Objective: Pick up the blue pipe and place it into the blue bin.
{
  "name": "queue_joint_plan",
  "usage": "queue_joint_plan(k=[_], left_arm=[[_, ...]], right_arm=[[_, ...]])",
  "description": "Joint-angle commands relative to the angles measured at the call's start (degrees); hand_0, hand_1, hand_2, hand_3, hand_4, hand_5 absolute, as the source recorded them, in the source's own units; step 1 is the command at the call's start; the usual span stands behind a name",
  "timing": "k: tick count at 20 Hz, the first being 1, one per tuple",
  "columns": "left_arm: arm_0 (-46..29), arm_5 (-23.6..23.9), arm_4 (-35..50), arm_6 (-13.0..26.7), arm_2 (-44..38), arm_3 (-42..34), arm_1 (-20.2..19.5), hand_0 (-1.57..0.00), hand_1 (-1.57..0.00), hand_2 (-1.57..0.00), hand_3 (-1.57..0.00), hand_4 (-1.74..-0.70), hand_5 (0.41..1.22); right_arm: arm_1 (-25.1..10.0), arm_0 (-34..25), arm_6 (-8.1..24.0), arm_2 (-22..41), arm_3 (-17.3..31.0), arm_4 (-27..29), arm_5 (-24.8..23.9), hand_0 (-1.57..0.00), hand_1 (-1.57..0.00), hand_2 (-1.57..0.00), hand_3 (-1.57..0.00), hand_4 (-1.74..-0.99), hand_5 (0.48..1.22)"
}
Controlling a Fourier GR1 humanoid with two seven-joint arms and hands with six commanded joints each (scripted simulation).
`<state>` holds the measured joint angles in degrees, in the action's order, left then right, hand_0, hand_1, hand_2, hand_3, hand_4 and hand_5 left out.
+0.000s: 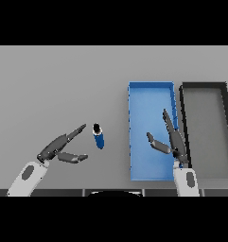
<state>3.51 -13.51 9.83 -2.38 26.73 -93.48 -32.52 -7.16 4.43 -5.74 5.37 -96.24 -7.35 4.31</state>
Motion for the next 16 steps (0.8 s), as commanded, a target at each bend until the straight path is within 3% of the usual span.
queue_joint_plan(k=[1, 10, 13, 16], left_arm=[[-0.12, -0.08, -0.74, -0.75, 0.96, 0.61, 1.18, 0.00, 0.00, 0.00, 0.00, -1.11, 0.447], [7.19, -0.41, -2.70, 1.87, 4.22, 10.74, 11.90, 0.00, 0.00, 0.00, 0.00, -1.12, 0.448], [8.67, 1.44, -6.36, -0.76, 5.31, 14.14, 14.18, 0.00, 0.00, 0.00, 0.00, -1.08, 0.442], [10.52, 0.57, -4.84, -2.96, 4.52, 16.31, 16.29, 0.00, 0.00, 0.00, 0.00, -1.09, 0.477]], right_arm=[[-0.04, 0.17, -0.11, 0.04, 0.29, -0.15, 0.04, 0.00, 0.00, 0.00, 0.00, -1.263, 0.617], [-0.17, 0.69, 0.76, -0.97, -0.56, 1.25, 0.23, 0.00, 0.00, 0.00, 0.00, -1.274, 0.605], [0.36, 1.11, 0.71, -0.46, -1.08, 0.45, -0.39, 0.00, 0.00, 0.00, 0.00, -1.265, 0.597], [0.09, 0.81, 0.69, -0.85, -0.16, 0.86, 0.01, 0.00, 0.00, 0.00, 0.00, -1.264, 0.598]])
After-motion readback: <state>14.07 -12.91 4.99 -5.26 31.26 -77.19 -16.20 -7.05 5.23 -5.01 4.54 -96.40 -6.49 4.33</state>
